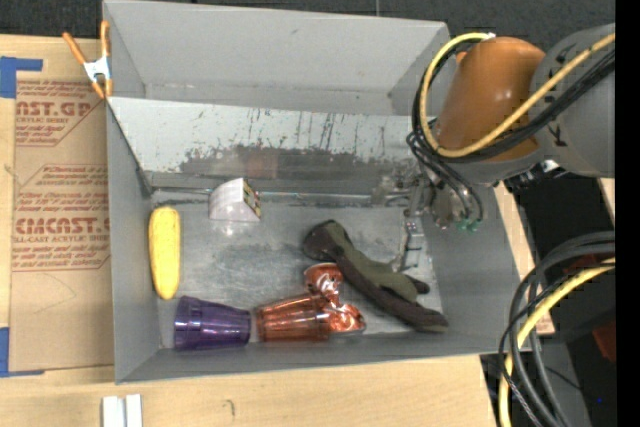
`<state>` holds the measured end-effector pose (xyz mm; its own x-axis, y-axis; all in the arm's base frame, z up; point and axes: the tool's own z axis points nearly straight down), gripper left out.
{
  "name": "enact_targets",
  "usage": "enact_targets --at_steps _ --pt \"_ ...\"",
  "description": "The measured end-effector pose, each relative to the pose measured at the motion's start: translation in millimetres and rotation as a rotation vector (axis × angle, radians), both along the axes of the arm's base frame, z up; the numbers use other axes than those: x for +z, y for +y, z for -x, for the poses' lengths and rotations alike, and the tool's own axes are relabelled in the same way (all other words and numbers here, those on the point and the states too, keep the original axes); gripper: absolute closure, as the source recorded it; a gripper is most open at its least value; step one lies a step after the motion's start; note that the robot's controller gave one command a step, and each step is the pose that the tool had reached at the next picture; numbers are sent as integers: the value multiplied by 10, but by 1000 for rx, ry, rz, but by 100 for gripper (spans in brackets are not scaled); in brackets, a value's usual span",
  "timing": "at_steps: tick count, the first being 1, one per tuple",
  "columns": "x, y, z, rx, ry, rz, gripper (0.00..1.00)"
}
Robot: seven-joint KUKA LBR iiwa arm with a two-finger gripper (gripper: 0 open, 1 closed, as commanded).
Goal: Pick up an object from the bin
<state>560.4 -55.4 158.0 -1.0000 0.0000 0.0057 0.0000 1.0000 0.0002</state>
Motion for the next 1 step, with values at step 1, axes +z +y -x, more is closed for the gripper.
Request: enact_targets --at_steps 1 --pt "48 2 -16 1 -7 1 0"
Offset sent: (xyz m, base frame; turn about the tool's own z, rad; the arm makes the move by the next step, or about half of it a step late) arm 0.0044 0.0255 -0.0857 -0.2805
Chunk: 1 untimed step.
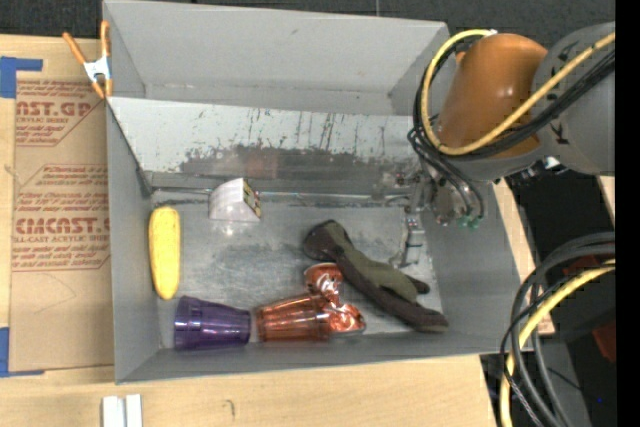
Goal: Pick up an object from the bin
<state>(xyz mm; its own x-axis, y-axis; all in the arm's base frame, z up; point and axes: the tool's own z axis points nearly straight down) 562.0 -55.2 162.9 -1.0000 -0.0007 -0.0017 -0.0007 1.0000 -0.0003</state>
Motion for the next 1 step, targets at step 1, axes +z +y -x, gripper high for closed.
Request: enact_targets --at_steps 1 --pt "-189 56 -27 70 -8 2 0"
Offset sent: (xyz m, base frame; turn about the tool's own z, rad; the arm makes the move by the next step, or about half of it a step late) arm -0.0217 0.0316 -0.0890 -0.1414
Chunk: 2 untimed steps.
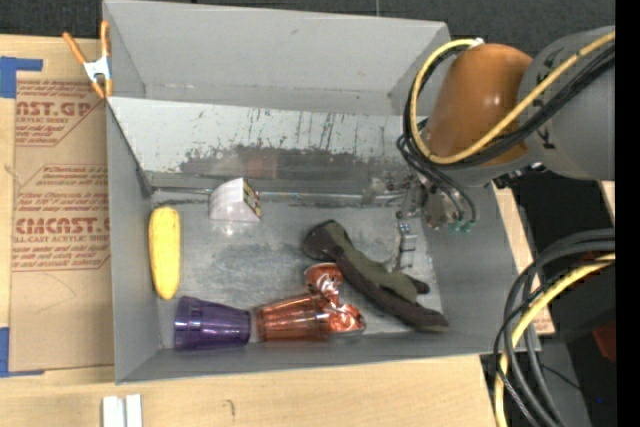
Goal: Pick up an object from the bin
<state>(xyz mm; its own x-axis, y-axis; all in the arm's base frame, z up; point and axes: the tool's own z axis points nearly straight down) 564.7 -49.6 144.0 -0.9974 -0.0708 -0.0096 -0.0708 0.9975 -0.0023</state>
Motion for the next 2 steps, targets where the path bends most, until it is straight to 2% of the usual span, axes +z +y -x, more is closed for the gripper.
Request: enact_targets --at_steps 1,2 --pt "-521 179 155 89 5 -1 0" --pt "-679 296 13 97 15 -2 0"
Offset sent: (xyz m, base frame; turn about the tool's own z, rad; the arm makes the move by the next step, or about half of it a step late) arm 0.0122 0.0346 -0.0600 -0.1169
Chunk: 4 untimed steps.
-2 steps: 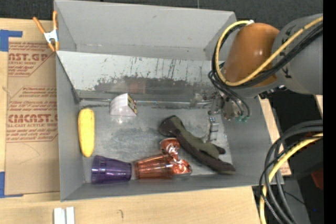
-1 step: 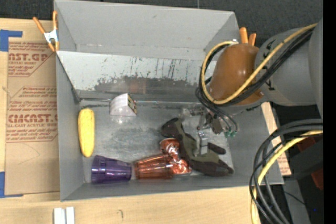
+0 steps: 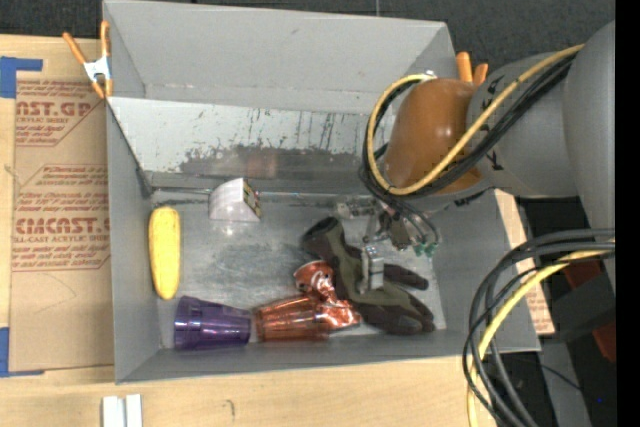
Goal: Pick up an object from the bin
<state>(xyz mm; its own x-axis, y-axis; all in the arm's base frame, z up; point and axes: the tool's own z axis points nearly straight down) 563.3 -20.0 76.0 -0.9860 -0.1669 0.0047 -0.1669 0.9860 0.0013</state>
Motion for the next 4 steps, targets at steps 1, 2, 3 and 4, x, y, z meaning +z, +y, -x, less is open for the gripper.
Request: enact_targets --at_steps 1,2,3,4 --pt "-56 -488 756 213 -6 0 100" --pt "-56 -488 756 213 -6 0 100" --pt "426 -447 742 212 2 -3 100" --pt "555 -466 628 193 -17 2 100"
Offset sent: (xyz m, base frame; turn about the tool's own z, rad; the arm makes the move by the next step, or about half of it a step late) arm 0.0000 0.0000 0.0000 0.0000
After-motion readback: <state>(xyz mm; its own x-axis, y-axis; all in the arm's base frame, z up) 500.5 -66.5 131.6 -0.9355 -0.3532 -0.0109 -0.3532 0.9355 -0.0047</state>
